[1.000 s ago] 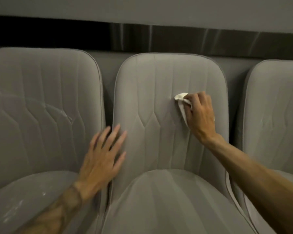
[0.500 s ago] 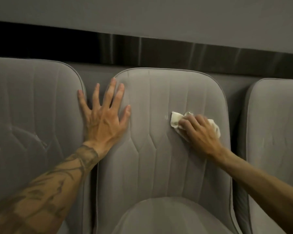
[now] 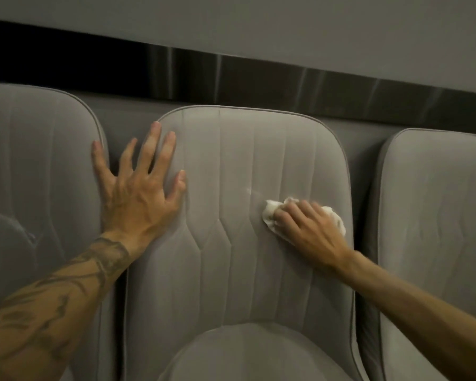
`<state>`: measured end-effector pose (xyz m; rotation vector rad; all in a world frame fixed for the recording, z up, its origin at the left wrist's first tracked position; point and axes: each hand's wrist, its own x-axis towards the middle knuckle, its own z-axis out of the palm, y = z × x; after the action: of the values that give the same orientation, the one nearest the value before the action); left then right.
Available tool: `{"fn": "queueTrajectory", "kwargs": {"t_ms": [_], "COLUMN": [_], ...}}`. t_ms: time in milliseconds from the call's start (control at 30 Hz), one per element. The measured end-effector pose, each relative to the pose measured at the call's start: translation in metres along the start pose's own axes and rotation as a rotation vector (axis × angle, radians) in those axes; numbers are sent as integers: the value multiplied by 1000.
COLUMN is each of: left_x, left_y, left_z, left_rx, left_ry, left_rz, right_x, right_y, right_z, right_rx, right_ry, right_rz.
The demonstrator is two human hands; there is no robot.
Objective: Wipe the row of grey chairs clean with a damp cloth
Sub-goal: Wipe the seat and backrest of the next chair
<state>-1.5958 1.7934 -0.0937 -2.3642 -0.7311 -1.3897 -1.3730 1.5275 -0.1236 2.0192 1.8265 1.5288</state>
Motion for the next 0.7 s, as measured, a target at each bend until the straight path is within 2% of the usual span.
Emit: {"fn": "queueTrajectory", "kwargs": {"t_ms": [67, 133, 200, 233, 300, 400, 433, 500, 600, 633, 700], "left_x": [0, -1, 0, 0, 0, -1, -1, -1, -2, -2, -1], "left_y": [1, 1, 0, 1, 1, 2, 3, 4, 4, 4, 4], "left_z": [1, 2, 4, 4, 5, 4, 3, 3, 5, 5, 5], "left_rx": [3, -1, -15, -20, -16, -21, -17, -13, -7, -13, -21], "left_ry": [8, 23, 30, 30, 32, 28, 28, 27, 40, 40, 36], "left_rz": [-2, -3, -1, 0, -5, -9, -12, -17, -19, -18, -10], "right_x": [33, 75, 87, 78, 42, -11, -12, 16, 75, 80, 58], "right_y": [29, 58, 64, 55, 26, -8, -1, 21, 53, 51, 21], "right_z": [-5, -15, -15, -11, 0, 4, 2, -5, -13, -10, 4], "right_rx": [-12, -47, -29, -25, 4, 1, -16, -1, -11, -1, 26], "right_ry": [104, 243, 291, 297, 236, 46, 5, 56, 273, 296, 290], "right_rz": [112, 370, 545, 564, 447, 29, -55, 13, 399, 483, 453]}}
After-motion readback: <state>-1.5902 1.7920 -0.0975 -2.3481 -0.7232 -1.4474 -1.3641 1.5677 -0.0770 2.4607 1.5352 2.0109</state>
